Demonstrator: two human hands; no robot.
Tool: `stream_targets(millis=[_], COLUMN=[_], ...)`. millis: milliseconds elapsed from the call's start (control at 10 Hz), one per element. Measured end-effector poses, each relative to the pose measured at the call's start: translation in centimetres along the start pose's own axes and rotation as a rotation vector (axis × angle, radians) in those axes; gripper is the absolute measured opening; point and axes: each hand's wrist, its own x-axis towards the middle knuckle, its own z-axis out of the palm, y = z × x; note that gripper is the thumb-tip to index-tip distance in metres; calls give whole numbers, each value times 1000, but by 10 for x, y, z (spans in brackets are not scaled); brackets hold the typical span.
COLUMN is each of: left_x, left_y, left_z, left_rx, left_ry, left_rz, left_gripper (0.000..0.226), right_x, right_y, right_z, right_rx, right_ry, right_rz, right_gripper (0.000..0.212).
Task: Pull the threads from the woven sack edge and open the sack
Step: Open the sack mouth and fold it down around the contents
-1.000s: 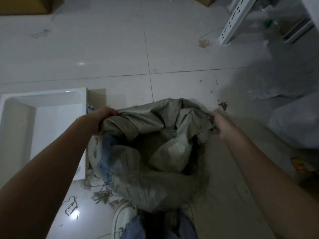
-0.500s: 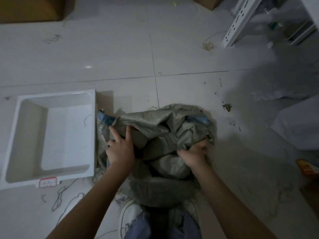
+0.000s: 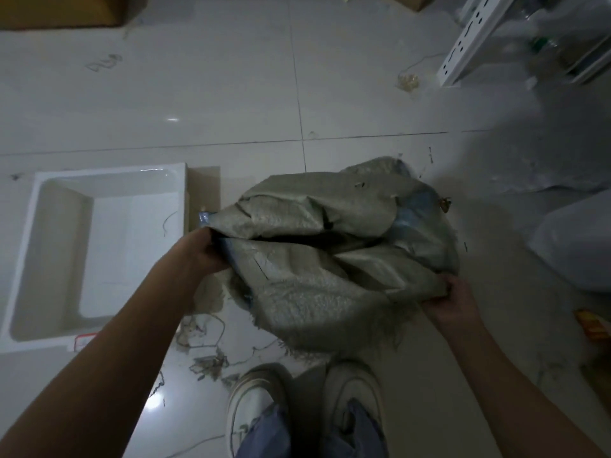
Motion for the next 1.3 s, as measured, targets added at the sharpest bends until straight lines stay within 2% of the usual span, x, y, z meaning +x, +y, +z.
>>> stream_targets(millis=[100,200,300,400,500,600,700,800,900,1000,1100,1200,1300], left_x=[13,29,45,33,-5,-49,-61,-39,-27,-29,-36,-48,-59], left_y=[-4,-9,-13,-6,-8,-33,-53,-64,-70,-79,-86,-85,-79], left_z=[4,2,-10,-5,15,50,97,106,91,64,32,11,18], left_rx=[44,74,120,263,577,1266,1713,2026,2297,2401,2485,2529,2524], left_ry=[42,192,321,410,577,780,525,287,267,222,191,131,188], left_rz=[-18,-66,-29,245,597,1121,1322,807,602,582,531,436,522], left_gripper=[31,41,53,47,46,40,31,72,103,95,79,75,76], right_x=[9,11,11,-12,-38,-31,2,33,63,83,90,82,74], right_y=[10,13,21,11,11,21,35,38,19,-4,-30,-48,-43], right_z=[-9,-26,-18,13,38,77,124,155,169,168,153,143,143], right_rx=[-78,-282,-1083,-1369,-1764,-2095,-2430,-3042,-3283,-3388,-3465,-3452,-3526], right_ry=[3,284,402,680,364,-239,-742,-782,-457,-252,29,204,279], right_rz=[-147,-120,-275,-479,-1045,-1423,-1466,-813,-501,-444,-480,-516,-593], right_gripper=[47,43,44,53,38,29,26,74,115,119,100,98,99])
